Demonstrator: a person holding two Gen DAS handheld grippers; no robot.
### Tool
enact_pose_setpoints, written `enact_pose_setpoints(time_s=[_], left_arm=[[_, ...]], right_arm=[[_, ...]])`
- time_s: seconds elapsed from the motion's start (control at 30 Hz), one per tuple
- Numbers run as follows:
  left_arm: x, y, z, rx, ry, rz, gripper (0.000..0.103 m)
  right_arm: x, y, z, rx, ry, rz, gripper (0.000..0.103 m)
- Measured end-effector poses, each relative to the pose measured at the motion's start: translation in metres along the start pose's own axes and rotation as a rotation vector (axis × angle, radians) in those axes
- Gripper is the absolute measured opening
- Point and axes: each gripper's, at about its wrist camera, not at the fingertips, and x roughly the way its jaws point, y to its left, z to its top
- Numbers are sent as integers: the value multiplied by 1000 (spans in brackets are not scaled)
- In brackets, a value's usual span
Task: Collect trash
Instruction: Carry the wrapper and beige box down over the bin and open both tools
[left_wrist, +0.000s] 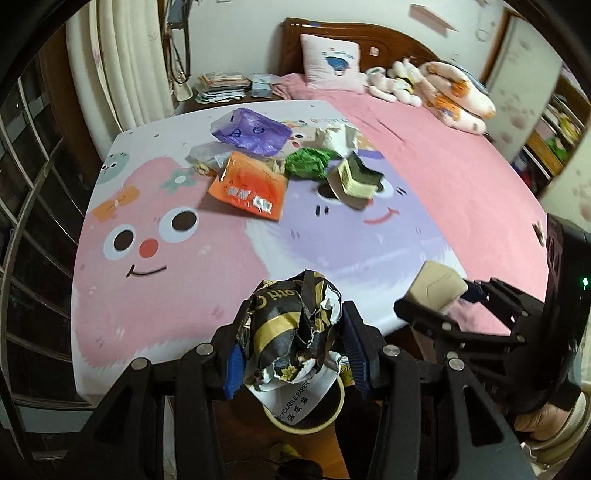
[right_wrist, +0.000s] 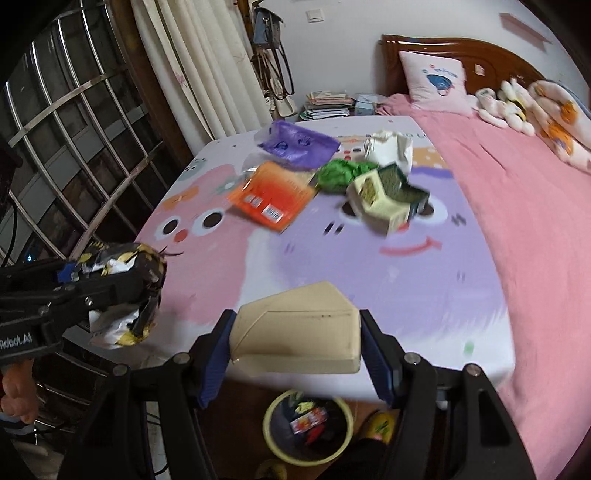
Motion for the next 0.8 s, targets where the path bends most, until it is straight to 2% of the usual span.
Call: enact_pose_setpoints(time_s=[0.23,0.43,0.67,0.8], left_arm=[[-16,2,-57,57,68,-59,45],[-11,-13,-93,108,129,-91,45],[18,-24,-126,116,215,-102,46],[51,-26,-144,113,270,-90,46]], right_arm=[[-27,31,-57,61,31,-45,65],[-40,38,-95,84,82,-74,65],[-18,25,-135,164,169,-82,65],[14,10,-160,219,225,-81,65]])
